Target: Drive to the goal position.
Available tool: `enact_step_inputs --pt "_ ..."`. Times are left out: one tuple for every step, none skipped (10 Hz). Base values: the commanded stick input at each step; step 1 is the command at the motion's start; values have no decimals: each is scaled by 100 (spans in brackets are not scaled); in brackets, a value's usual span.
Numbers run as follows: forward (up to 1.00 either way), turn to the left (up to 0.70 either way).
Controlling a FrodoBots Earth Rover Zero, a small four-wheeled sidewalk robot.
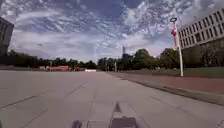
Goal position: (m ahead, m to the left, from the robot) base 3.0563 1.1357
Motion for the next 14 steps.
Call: enact_step_inputs --pt "70 13" --pt "70 20" --pt "70 22" --pt "70 17" --pt "70 11" --pt "70 6" --pt "70 1" --pt "70 1" --pt "70 11" --pt "70 9" --pt "70 5" --pt "70 1" --pt "70 0" --pt "70 0"
